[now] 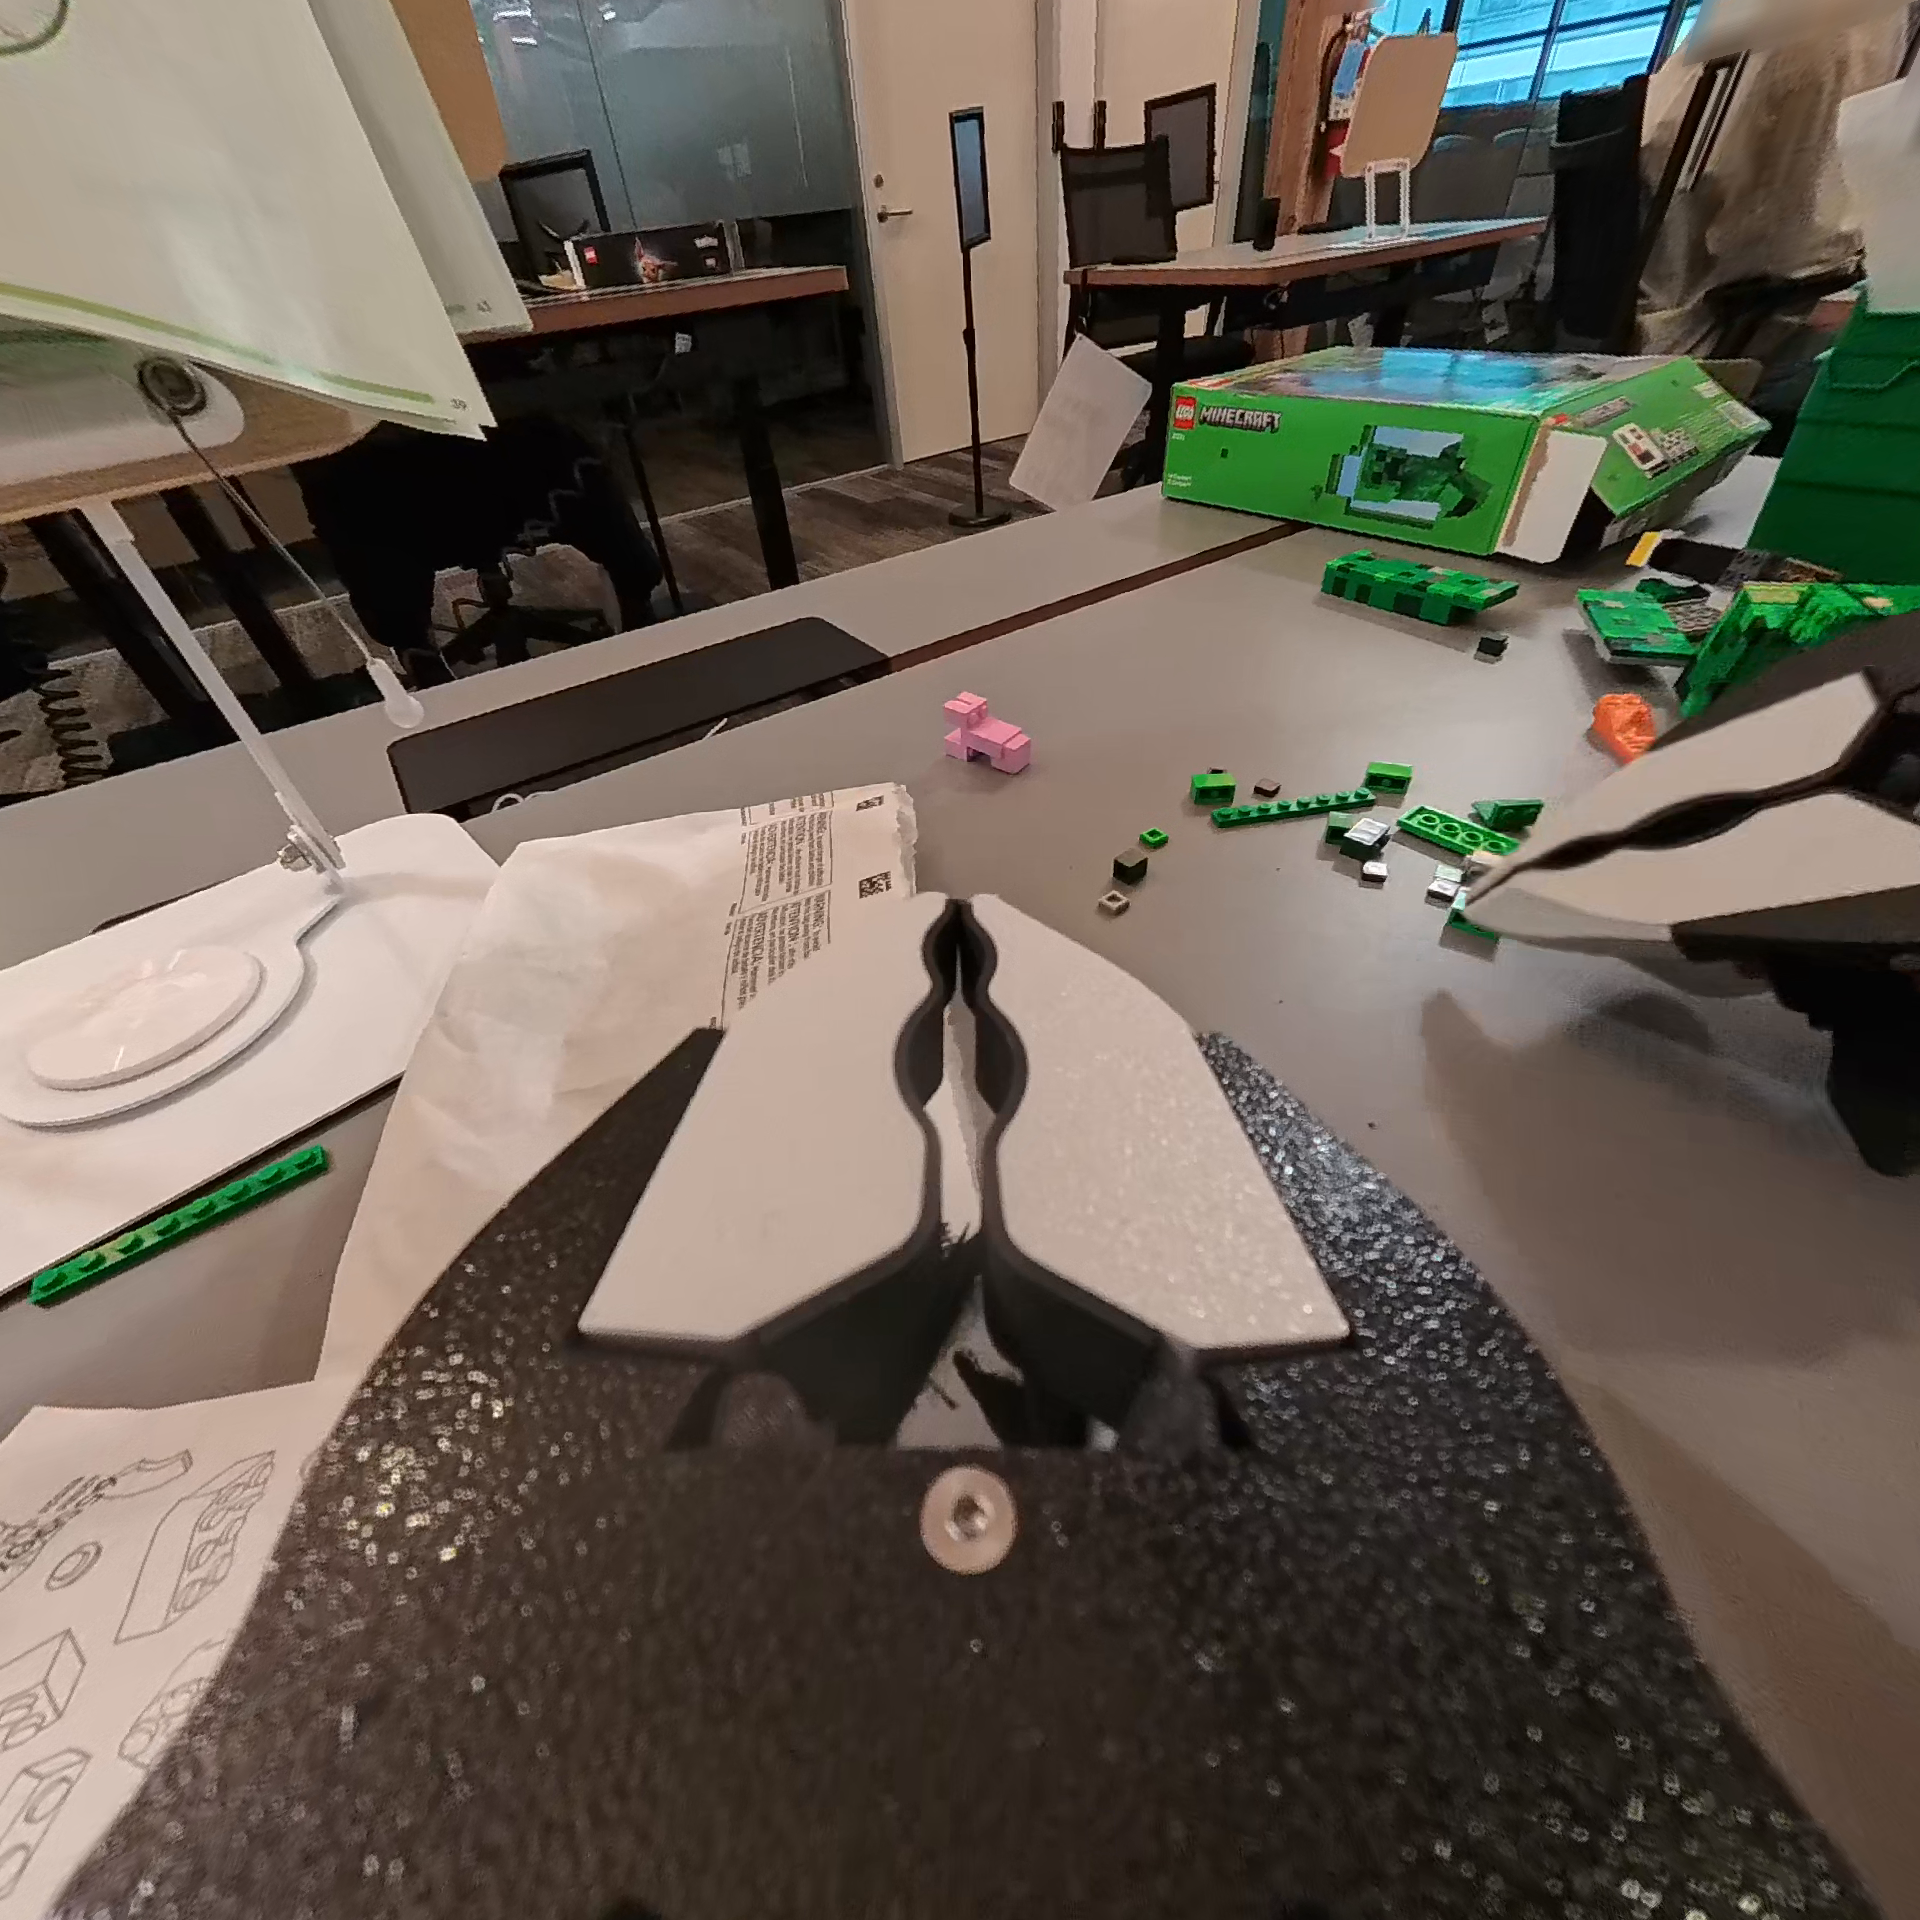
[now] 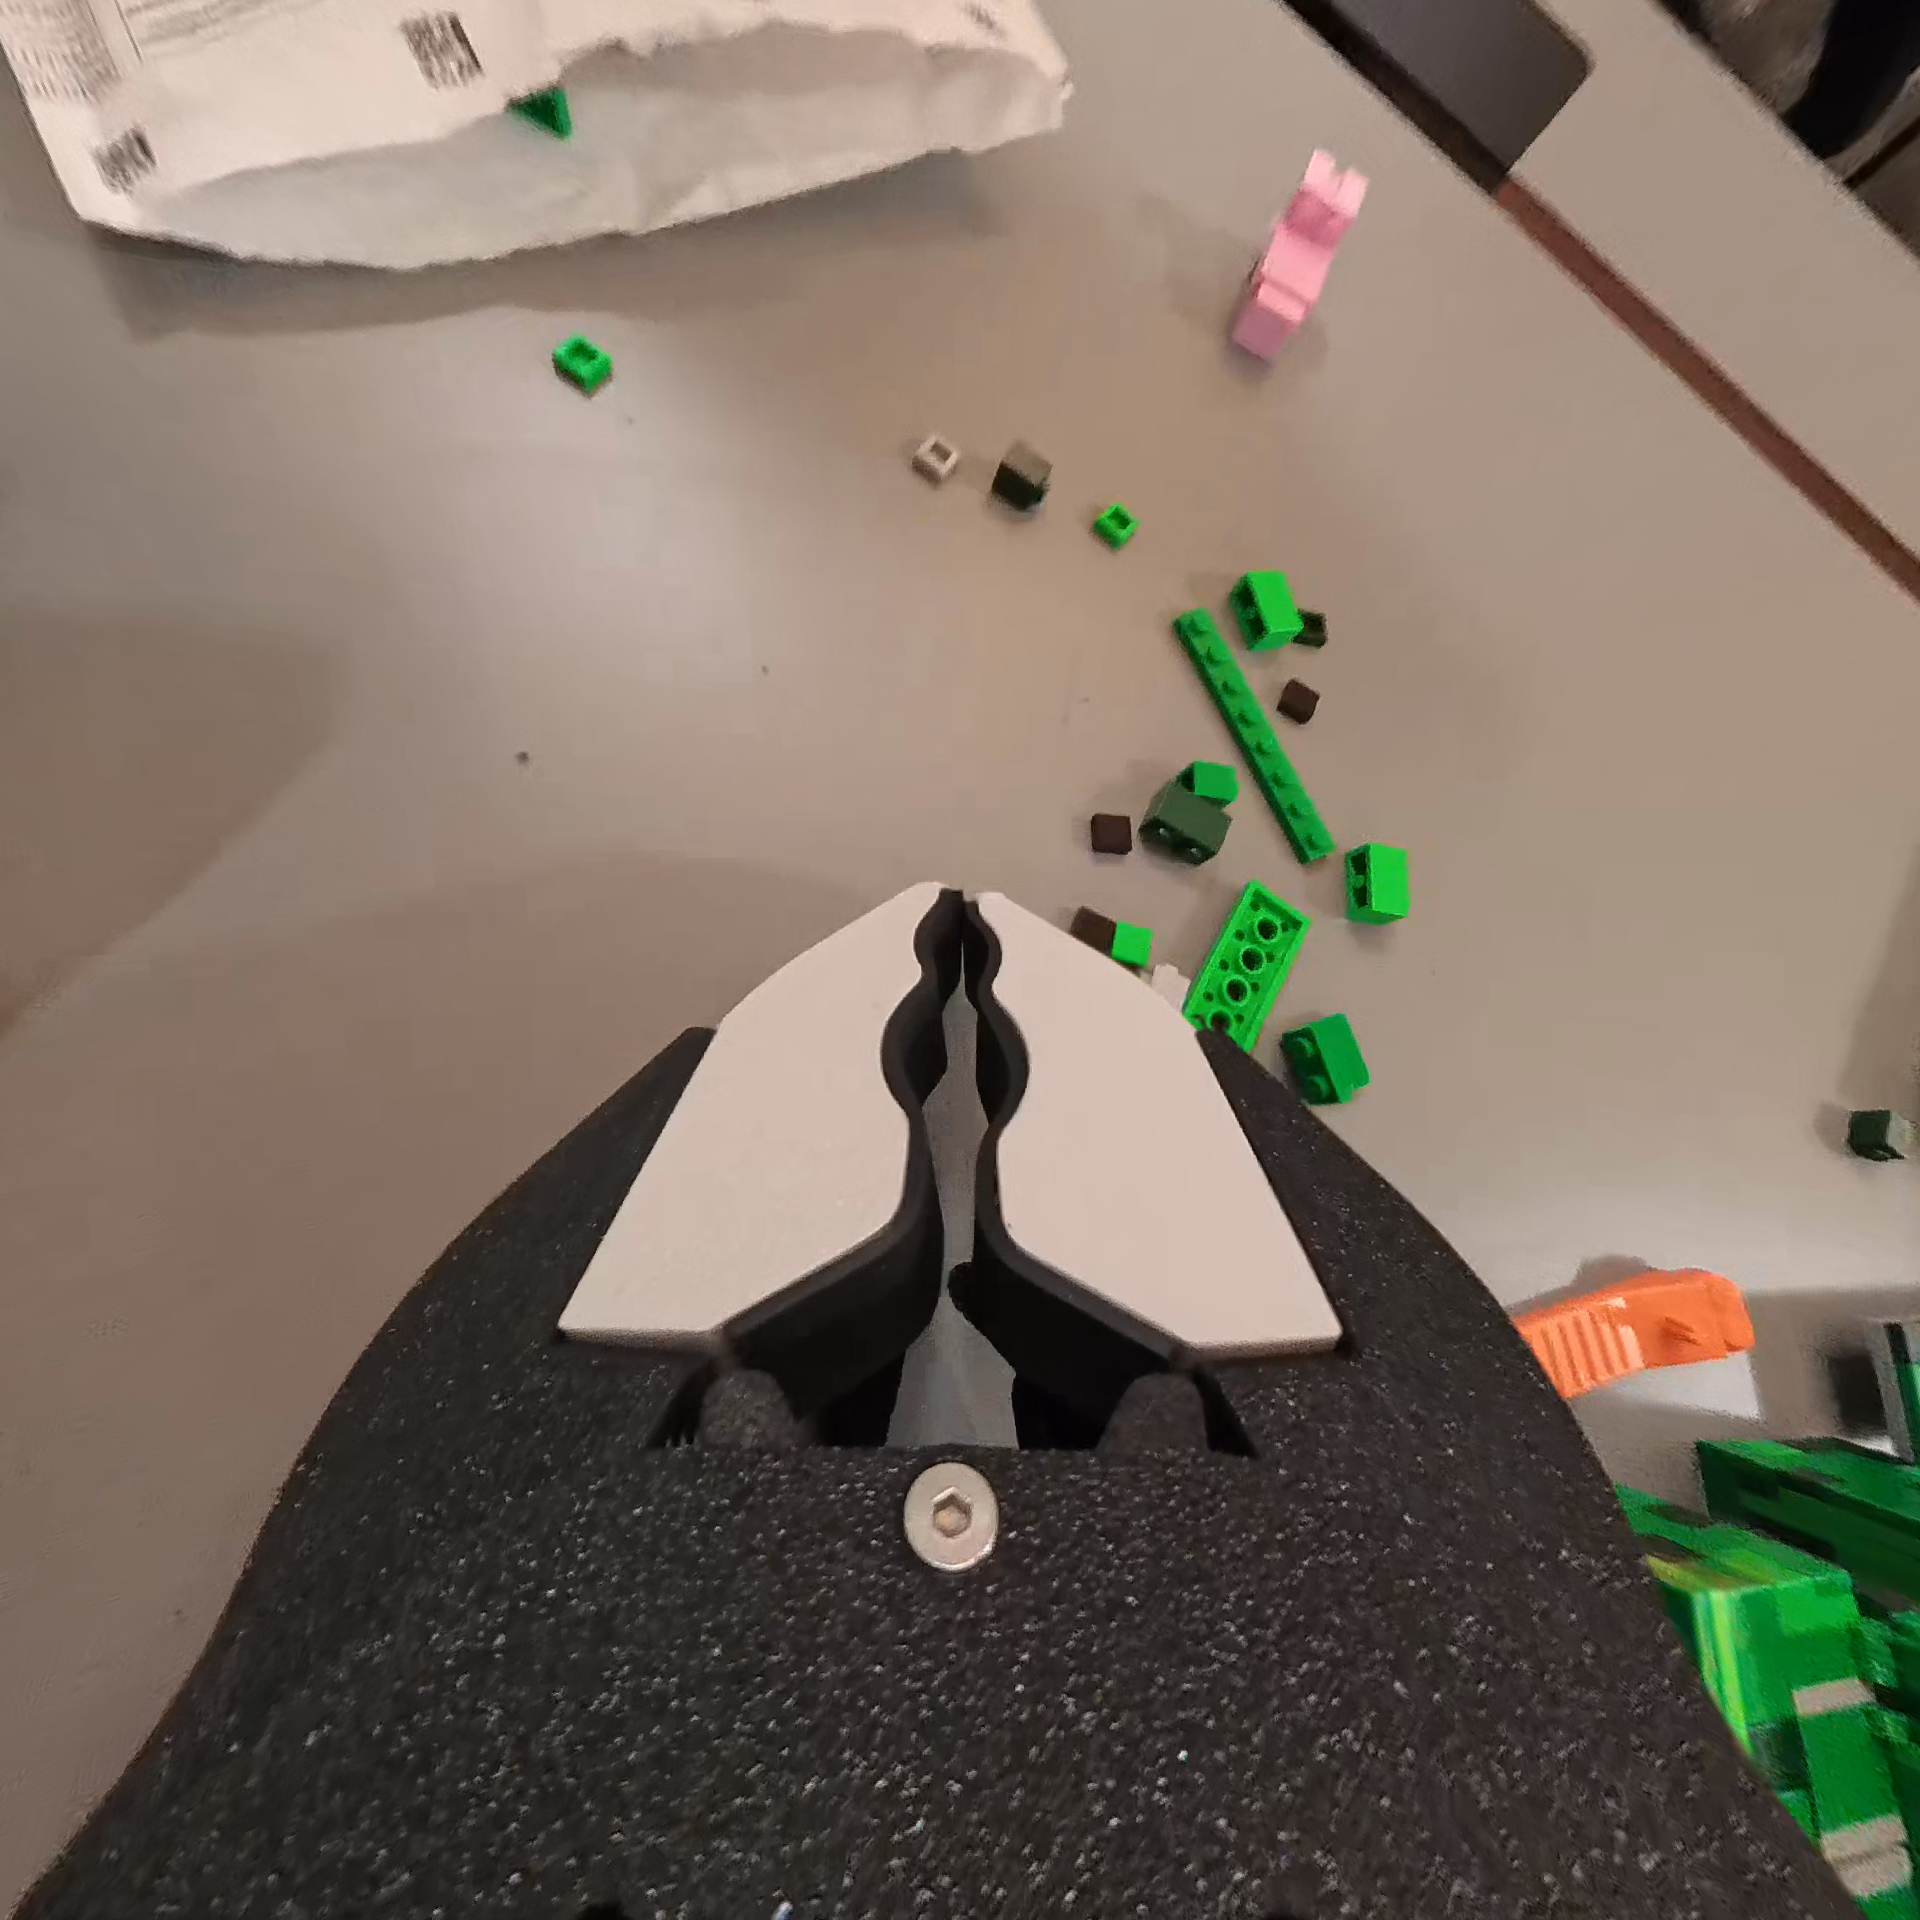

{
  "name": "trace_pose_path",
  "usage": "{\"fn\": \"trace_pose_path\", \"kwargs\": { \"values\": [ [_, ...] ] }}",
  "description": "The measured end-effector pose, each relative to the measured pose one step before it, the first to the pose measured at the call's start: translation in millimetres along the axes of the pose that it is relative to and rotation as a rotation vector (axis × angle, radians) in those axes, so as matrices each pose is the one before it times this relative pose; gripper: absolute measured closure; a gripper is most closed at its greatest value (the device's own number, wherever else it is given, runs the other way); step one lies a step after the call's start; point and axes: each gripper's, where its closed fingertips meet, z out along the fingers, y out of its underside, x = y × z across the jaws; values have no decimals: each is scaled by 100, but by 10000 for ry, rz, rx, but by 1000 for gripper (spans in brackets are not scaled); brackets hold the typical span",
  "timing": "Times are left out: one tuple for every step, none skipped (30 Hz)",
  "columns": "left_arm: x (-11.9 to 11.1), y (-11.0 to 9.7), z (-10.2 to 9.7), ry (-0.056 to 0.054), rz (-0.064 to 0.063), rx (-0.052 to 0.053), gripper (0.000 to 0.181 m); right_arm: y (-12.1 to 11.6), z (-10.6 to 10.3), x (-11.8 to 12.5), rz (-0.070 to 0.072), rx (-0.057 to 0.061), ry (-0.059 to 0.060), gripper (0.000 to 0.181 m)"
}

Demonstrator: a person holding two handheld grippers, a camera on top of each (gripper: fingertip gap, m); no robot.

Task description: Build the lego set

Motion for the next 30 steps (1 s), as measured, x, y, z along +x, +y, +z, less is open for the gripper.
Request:
{"fn": "trace_pose_path", "kwargs": {
  "values": [
    [43,20,14,12,4,-12,181,400,212,138,-71,-243,-18,181],
    [36,38,11,1,36,-20,181,369,180,270,-34,-214,6,181],
    [18,29,7,-9,44,-12,181,295,142,395,-1,-167,52,181],
    [6,-15,-8,-6,35,2,181,309,90,696,-9,-155,194,181],
    [-22,-37,-21,-15,18,17,181,424,110,1092,-18,-221,391,181],
    [-66,-60,-31,-29,-5,23,181,339,107,1175,47,-211,469,181],
    [-141,-32,-37,-76,-27,2,181,-249,35,604,185,47,235,181],
    [-312,72,-39,-192,-24,-59,181,-1148,-146,-507,313,433,-235,181],
    [-521,172,-35,-323,-26,-133,181,-1877,-225,-1574,264,716,-614,181],
    [-412,104,-40,-225,-15,-91,181,-2049,35,-2092,41,714,-690,181],
    [-325,-24,-64,-142,-35,9,181,-1744,451,-2163,-200,485,-634,181],
    [-350,-97,-102,-141,-50,54,181,-1345,781,-1914,-347,244,-516,181],
    [-318,-106,-103,-110,-28,52,181,-1032,945,-1396,-390,133,-332,181],
    [-298,-111,-97,-101,-14,36,181,-743,1003,-953,-327,28,-236,181],
    [-298,-114,-95,-106,-10,36,181,-425,1027,-717,-177,-101,-255,181],
    [-296,-97,-90,-107,-1,37,181,-110,953,-582,-37,-181,-311,181],
    [-235,-62,-64,-90,7,18,181,183,892,-458,42,-256,-316,181],
    [-173,-22,-30,-54,9,5,181,353,760,-291,49,-306,-225,181],
    [-115,-35,-24,-28,-12,14,181,306,527,-155,13,-215,-91,181],
    [-55,-31,-20,-4,-22,8,181,-29,210,6,13,2,14,181],
    [-22,5,-5,-1,-14,-10,181,-60,62,189,-30,-27,98,181],
    [-5,-6,-2,3,-3,-3,181,108,42,314,-57,-128,157,181],
    [22,-1,9,15,-1,-1,181,133,22,381,-1,-117,151,181],
    [20,26,9,8,6,-15,181,190,-15,452,54,-126,147,181],
    [-23,44,25,-13,17,-24,181,285,-50,613,74,-121,185,181],
    [-42,44,9,-21,13,-21,181,391,-131,755,91,-116,232,181],
    [-72,53,11,-25,-8,-26,181,451,-150,942,112,-125,277,181],
    [-97,51,17,-15,-38,-37,181,502,-170,1077,152,-130,294,181],
    [-115,43,4,-11,-67,-34,181,541,-197,1133,217,-129,280,181],
    [-122,3,-12,-4,-79,-15,181,532,-157,1107,260,-117,217,181]
  ]
}}
